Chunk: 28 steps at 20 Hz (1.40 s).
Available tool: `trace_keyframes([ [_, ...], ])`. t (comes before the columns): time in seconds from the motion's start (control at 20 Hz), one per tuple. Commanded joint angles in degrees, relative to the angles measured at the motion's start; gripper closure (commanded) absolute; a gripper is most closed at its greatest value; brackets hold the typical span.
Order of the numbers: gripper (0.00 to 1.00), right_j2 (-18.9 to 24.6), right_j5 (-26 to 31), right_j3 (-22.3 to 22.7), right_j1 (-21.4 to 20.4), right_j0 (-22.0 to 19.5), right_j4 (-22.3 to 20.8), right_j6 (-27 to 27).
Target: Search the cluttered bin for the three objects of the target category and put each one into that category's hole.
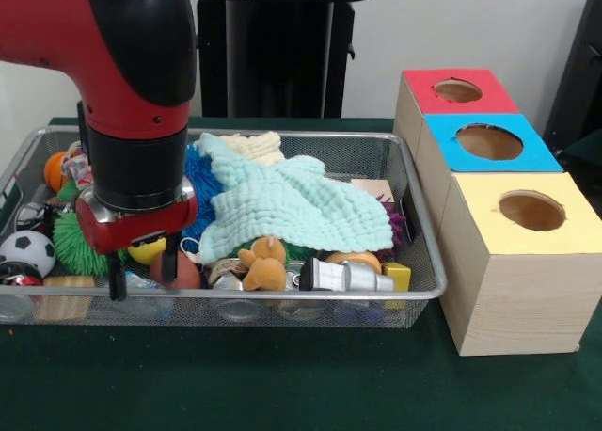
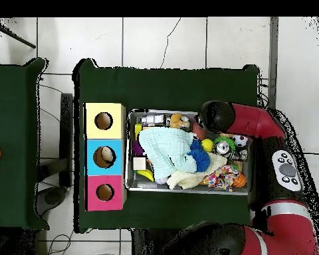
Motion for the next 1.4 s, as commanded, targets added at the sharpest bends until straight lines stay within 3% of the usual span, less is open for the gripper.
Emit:
trace_keyframes([
  [0.05,0.0,-0.14,-2.37,10.78,-2.07,-3.18,-6.78,-4.22],
  [0.25,0.0,-0.78,-2.86,14.22,-4.63,-4.11,-7.19,-3.14],
  [0.45,0.0,0.35,-7.96,15.62,-0.04,-5.19,-8.26,0.97],
  [0.5,0.0,0.12,-10.56,16.21,0.29,-5.08,-8.89,2.93],
  [0.7,0.0,-0.57,-12.11,17.23,0.29,-4.6,-9.76,5.17],
  [0.95,0.0,0.53,-16.06,12.65,7.02,-3.87,-9.86,6.13],
  [1.4,0.0,-0.23,-18.63,11.7,8.33,-2.08,-8.56,7.6],
])
